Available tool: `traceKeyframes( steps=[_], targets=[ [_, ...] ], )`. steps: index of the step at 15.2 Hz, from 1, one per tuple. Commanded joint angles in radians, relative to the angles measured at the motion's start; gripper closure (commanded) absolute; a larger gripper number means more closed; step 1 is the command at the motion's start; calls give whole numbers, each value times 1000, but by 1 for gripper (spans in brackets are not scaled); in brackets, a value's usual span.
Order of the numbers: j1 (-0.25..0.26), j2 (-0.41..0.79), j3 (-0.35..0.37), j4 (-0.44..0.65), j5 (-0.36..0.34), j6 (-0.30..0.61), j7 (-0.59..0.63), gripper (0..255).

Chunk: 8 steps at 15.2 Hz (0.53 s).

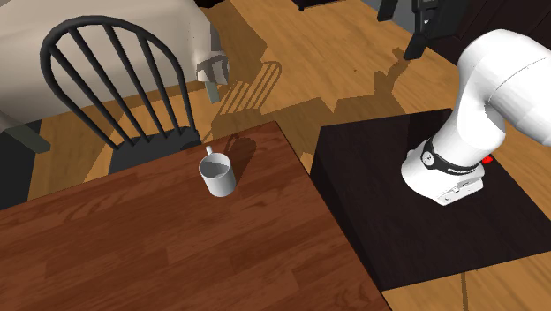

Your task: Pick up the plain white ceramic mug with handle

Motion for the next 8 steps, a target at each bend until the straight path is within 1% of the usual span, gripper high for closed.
traceKeyframes(
  steps=[1,8],
  targets=[
    [0,0,0,0,0,0,0,0],
    [0,163,-15,-69,10,267,36,0]
  ],
)
